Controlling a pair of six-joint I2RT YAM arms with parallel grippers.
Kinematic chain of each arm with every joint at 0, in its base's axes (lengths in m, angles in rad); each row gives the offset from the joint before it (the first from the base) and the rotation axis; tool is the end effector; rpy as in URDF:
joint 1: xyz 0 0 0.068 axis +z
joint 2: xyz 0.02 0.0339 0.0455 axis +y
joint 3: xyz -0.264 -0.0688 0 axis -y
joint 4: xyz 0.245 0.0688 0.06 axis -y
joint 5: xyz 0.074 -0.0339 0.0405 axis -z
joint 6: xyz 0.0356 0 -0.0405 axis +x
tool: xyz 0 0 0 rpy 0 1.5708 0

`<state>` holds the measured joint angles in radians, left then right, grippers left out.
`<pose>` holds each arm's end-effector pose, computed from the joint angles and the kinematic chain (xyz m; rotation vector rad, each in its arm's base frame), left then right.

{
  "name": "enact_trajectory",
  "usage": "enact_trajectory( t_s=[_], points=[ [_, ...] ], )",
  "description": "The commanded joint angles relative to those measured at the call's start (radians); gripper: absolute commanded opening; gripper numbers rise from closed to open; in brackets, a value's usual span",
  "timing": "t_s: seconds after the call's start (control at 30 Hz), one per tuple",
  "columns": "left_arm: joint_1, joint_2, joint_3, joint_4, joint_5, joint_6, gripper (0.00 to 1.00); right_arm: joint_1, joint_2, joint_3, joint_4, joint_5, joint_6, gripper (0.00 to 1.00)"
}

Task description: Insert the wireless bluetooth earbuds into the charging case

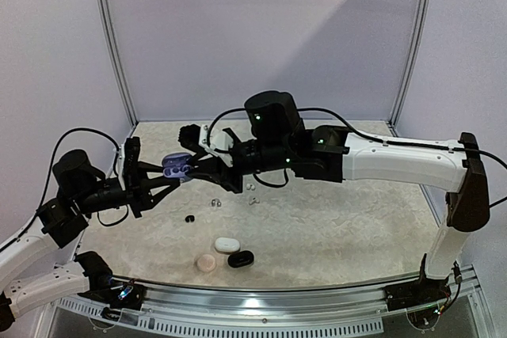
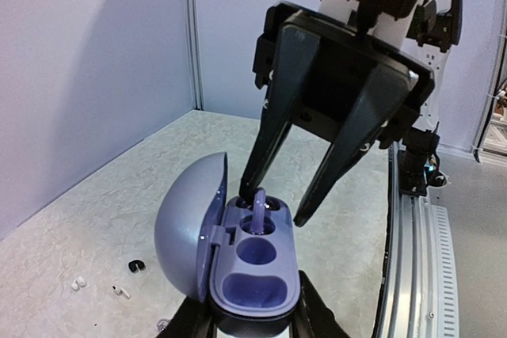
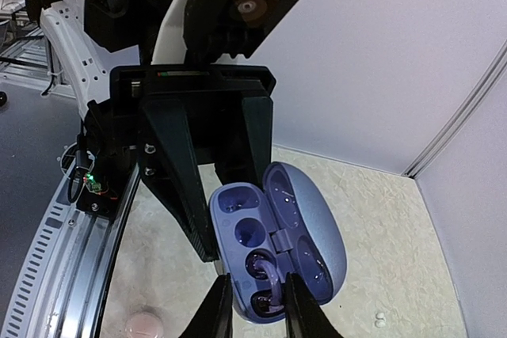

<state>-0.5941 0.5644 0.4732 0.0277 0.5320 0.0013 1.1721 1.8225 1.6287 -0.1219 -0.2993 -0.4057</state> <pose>0.1149 -0.0994 0.2855 0.8860 1.4516 -0.8809 0.1613 0.4099 0.3473 -1.5272 1.2173 0.7980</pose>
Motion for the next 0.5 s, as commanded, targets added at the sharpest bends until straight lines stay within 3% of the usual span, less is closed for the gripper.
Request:
enact_trajectory(
  t_s=[0.0,0.3,0.47],
  points=[
    [0.021,-0.022,-0.018,0.052,-0.035,-0.052,0.0,-0.012,-0.027,0.01,0.016,-0.042,0.042,0.25],
    [0.048,-0.043,-0.045,0.04,-0.077,-0.096,0.0,-0.031,-0.07,0.037,0.056,-0.093,0.086,0.3],
    [0.083,-0.06,-0.05,0.021,-0.167,-0.129,0.0,-0.107,-0.038,0.077,0.062,-0.02,0.265,0.31]
  ],
)
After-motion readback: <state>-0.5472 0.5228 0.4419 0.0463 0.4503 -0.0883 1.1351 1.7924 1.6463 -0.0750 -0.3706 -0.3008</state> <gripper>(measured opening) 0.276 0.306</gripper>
